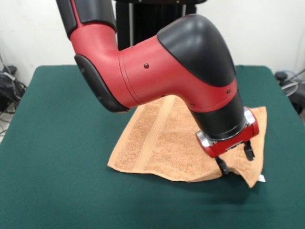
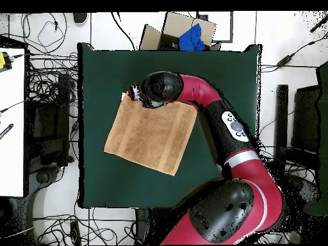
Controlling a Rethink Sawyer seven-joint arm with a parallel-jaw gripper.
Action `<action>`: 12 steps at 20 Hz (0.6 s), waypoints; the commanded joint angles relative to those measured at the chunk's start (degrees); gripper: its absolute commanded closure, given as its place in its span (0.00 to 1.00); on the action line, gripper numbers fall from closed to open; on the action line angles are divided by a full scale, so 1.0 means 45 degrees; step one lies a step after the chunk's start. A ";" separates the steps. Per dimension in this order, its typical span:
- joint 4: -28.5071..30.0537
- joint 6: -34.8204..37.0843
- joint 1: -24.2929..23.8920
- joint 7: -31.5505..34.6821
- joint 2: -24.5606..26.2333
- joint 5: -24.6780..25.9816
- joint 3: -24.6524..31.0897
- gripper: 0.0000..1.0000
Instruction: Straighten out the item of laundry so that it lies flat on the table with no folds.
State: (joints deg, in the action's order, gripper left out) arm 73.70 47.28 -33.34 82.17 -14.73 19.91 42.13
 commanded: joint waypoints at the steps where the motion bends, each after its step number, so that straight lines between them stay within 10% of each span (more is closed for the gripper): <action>1: -0.0620 0.1161 0.0308 -0.0729 -0.0130 -0.0234 -0.0036 0.00; 12: -0.1013 0.5007 0.0156 -0.0430 -0.1972 -0.1652 0.0164 0.00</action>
State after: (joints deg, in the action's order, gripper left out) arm 72.34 57.35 -33.24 82.17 -18.37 16.05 42.14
